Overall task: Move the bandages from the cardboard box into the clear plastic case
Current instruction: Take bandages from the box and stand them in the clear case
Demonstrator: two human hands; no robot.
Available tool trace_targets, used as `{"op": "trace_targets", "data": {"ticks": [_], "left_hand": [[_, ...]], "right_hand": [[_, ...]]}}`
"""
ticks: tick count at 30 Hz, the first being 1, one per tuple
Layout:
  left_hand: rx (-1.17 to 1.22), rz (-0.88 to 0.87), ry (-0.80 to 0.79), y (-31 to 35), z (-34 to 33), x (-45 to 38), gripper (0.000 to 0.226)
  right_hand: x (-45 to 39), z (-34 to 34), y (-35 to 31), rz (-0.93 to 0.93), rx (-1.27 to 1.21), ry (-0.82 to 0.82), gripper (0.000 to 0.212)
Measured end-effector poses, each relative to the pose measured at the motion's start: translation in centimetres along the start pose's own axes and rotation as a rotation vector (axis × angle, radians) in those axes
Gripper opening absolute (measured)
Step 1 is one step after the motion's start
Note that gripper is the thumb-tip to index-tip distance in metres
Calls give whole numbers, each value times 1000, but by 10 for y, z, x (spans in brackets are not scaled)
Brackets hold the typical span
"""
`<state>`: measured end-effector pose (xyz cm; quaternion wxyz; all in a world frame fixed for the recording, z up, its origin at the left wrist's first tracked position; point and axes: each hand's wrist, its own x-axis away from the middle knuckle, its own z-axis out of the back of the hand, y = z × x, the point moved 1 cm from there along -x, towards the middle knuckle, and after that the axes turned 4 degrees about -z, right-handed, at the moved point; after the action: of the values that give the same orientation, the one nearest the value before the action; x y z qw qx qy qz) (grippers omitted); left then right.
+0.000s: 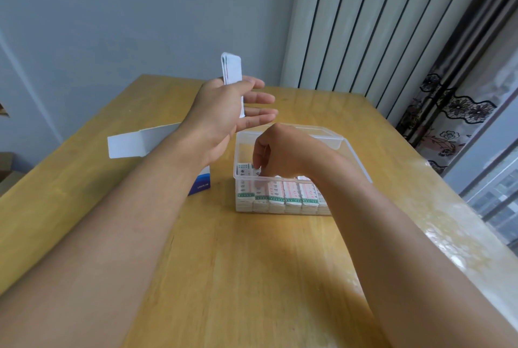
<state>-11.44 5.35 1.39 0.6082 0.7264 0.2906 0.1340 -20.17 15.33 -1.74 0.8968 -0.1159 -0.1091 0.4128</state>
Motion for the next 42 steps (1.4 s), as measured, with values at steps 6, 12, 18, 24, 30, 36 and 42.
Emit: {"op": "trace_targets", "data": {"ticks": [6, 12, 18, 24, 30, 36, 42], "left_hand": [[108, 64, -19, 1, 1, 1, 15], [74, 166, -116, 1, 2, 5, 23], [138, 383, -495, 1, -7, 18, 42], [27, 366, -517, -5, -8, 18, 39], [92, 398, -452, -9, -9, 15, 33], [603, 391, -343, -2, -7, 10, 49], [436, 274, -10, 0, -18, 13, 33]], "right_hand": [[7, 11, -2, -5, -44, -59, 26], [32, 70, 25, -82, -259, 366, 11], [34, 70, 23, 8, -477, 438, 28], [38, 74, 28, 57, -705, 285, 17], [42, 77, 24, 172, -640, 330, 8], [41, 78, 22, 356, -306, 700, 14], [45, 67, 2, 457, -55, 518, 17]]}}
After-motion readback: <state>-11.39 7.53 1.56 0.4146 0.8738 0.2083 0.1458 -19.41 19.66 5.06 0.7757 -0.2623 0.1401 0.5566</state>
